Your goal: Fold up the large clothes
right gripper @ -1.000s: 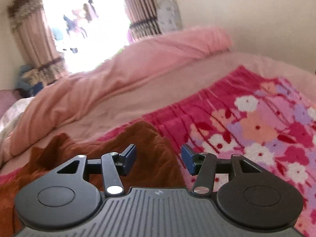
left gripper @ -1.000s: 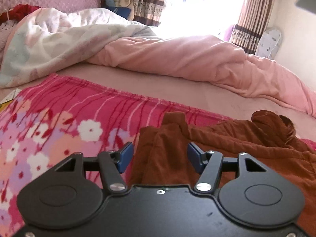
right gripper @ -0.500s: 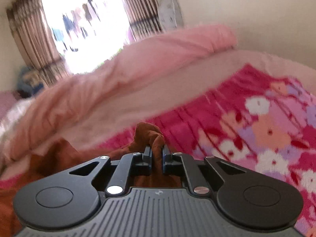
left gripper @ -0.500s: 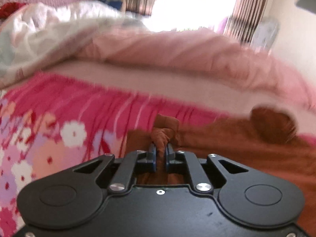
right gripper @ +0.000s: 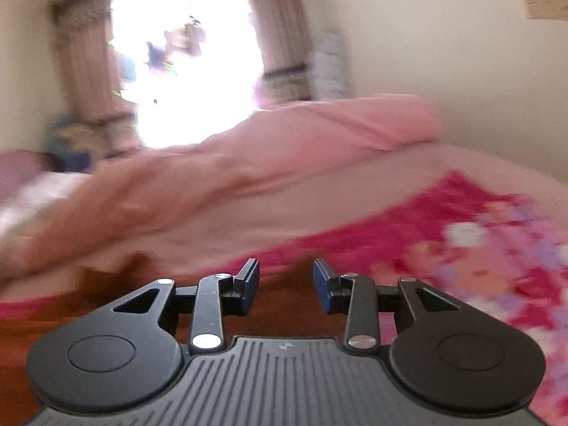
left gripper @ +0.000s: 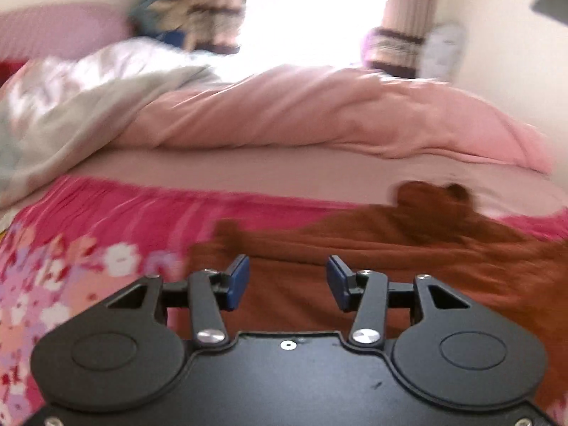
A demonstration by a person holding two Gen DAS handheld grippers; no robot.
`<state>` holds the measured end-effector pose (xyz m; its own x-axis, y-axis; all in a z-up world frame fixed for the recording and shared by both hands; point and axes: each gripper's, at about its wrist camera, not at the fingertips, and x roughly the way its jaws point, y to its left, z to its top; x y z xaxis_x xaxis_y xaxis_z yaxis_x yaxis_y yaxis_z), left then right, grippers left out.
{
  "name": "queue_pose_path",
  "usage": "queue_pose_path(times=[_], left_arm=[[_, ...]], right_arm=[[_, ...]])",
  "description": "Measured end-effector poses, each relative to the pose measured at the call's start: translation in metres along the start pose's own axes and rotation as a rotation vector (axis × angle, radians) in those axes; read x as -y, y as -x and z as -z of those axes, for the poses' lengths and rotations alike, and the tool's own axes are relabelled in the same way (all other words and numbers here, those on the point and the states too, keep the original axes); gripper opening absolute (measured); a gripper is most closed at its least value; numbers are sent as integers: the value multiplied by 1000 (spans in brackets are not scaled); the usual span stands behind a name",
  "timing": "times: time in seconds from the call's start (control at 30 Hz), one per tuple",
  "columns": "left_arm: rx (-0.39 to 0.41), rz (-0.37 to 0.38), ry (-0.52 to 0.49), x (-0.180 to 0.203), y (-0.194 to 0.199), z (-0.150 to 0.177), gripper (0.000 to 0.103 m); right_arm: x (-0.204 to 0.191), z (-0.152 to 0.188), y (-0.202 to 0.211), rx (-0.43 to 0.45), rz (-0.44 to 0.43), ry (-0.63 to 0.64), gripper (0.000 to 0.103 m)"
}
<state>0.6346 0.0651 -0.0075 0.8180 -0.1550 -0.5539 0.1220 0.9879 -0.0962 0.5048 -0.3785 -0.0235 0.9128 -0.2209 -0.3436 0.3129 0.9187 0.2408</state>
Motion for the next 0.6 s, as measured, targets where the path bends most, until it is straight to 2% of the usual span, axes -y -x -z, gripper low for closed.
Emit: queue_pose_path(times=[0.13, 0.2, 0.27, 0.43, 0.53, 0.6], left_arm=[[4, 150, -52, 61, 2, 15, 49], [-21, 184, -57, 86, -5, 21, 49], [-56, 195, -51, 100, -16, 29, 49], [-76, 169, -44, 92, -28, 39, 51], [-74, 125, -39, 68, -30, 36, 51], [-79, 67, -30, 47, -33, 34, 50]], right_arm=[[-55, 19, 12, -33, -171, 55, 31], [-83, 33, 8, -75, -227, 91, 26], [-101, 45, 1, -112, -246, 109, 23], [-104, 63, -14, -177, -204, 134, 20], [-80, 58, -13, -173, -138, 132, 20], [-55, 52, -12, -177, -85, 125, 20]])
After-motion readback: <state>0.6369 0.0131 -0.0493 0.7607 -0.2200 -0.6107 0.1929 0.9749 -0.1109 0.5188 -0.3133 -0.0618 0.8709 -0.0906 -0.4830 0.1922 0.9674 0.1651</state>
